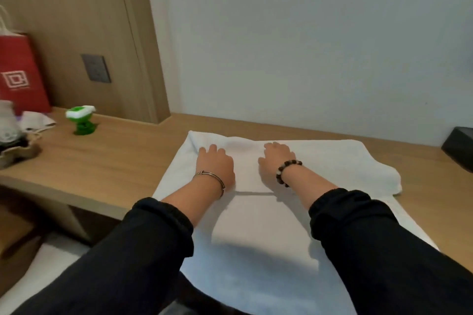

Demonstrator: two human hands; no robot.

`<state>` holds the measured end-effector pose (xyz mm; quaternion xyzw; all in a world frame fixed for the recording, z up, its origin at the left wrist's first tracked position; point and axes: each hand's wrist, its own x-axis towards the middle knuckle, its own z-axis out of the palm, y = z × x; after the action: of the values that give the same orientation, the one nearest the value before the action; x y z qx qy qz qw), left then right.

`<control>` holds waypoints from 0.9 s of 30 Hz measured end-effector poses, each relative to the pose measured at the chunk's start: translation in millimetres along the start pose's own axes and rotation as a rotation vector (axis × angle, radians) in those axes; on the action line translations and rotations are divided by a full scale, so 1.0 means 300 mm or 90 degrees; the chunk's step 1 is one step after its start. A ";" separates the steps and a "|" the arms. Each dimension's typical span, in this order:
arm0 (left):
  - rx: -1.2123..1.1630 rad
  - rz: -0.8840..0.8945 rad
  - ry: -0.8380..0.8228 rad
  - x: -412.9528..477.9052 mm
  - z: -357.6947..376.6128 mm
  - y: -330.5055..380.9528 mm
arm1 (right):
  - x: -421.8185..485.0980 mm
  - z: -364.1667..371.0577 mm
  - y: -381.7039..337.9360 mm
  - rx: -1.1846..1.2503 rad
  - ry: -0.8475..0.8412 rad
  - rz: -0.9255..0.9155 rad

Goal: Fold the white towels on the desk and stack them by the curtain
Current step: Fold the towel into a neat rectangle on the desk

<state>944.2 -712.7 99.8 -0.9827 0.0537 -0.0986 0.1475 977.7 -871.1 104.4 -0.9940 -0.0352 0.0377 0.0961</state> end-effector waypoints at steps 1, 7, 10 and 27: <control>-0.018 -0.033 -0.002 -0.010 0.009 -0.041 | -0.002 0.041 -0.016 -0.031 -0.015 -0.014; -0.501 -0.257 -0.033 -0.016 0.052 -0.201 | 0.005 0.123 -0.010 -0.081 -0.033 -0.018; -0.794 -0.335 0.074 -0.007 0.055 -0.252 | 0.002 0.125 -0.003 -0.082 -0.023 -0.017; -0.425 -0.333 -0.083 -0.104 0.120 -0.462 | -0.012 0.035 0.003 -0.038 0.071 -0.134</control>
<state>932.0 -566.9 102.2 -0.9612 -0.1779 -0.0472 -0.2054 973.4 -870.4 94.1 -0.9878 -0.1354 -0.0293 0.0717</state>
